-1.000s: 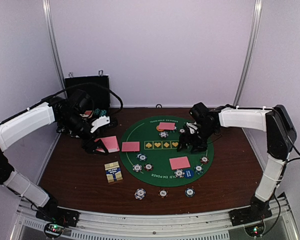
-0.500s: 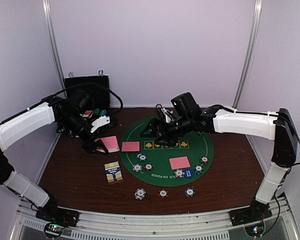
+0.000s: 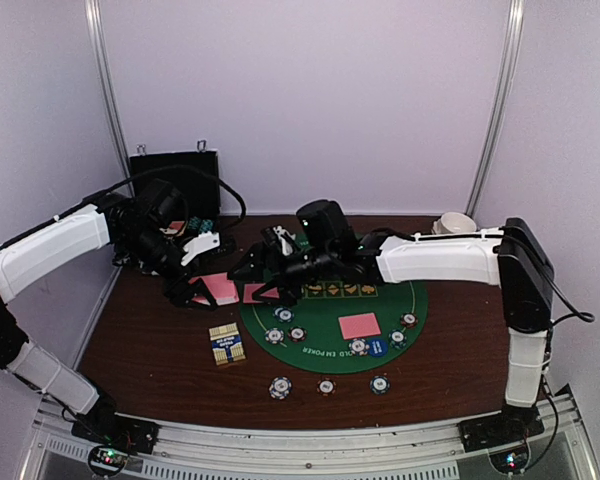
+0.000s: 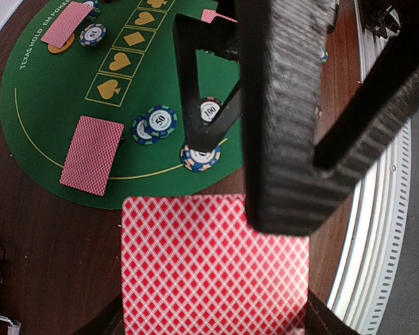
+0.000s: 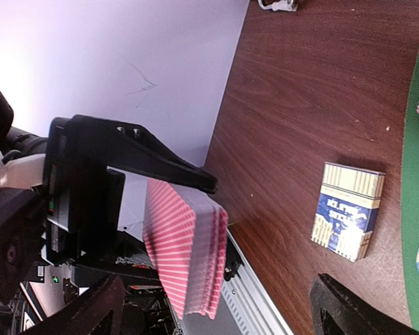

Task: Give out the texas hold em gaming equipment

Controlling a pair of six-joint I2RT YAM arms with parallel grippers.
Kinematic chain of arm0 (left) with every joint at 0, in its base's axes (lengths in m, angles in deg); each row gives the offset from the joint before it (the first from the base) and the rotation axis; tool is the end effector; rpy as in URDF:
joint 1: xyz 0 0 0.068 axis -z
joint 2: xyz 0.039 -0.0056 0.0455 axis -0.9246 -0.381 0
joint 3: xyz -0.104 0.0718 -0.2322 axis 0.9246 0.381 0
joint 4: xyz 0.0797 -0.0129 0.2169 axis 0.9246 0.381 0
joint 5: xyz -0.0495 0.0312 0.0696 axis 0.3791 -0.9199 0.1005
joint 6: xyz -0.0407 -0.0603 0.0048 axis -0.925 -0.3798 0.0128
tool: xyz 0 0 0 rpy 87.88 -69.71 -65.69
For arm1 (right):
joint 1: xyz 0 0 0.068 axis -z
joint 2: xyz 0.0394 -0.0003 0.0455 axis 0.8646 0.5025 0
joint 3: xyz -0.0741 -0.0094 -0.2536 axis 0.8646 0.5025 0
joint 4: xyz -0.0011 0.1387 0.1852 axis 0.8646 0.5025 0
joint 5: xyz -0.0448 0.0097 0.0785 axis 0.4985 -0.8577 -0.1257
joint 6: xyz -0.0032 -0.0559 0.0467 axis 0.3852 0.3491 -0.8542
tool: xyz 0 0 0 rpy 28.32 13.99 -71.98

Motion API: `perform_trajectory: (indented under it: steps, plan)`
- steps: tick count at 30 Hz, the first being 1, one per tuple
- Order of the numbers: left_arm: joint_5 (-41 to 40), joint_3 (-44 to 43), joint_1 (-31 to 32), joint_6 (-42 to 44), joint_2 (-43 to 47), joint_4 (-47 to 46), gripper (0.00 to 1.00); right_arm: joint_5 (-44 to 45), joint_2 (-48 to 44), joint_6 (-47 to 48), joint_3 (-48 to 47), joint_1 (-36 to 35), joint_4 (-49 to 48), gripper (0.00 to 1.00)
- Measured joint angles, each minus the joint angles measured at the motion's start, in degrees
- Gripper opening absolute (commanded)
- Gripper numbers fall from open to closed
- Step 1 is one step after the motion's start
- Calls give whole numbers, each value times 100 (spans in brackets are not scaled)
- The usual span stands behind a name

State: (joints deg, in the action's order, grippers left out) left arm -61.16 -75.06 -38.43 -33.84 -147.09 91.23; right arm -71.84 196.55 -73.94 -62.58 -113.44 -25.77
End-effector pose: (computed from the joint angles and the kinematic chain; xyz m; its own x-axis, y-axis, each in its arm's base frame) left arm 0.2052 -0.1473 0.2749 -0.4030 0.7319 -0.5495 0.9129 0.3642 -0.1843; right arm 0.2319 0.3821 0.2551 -0.9584 -0.2009 -0.2027 -0.2549 0.2833 0.9245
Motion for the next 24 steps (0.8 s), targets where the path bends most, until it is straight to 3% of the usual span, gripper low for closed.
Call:
perform_trajectory:
  steps: [24]
  plan:
    - [9, 0, 2, 0, 0, 2, 0, -354, 1176, -647, -1134, -291, -721, 89]
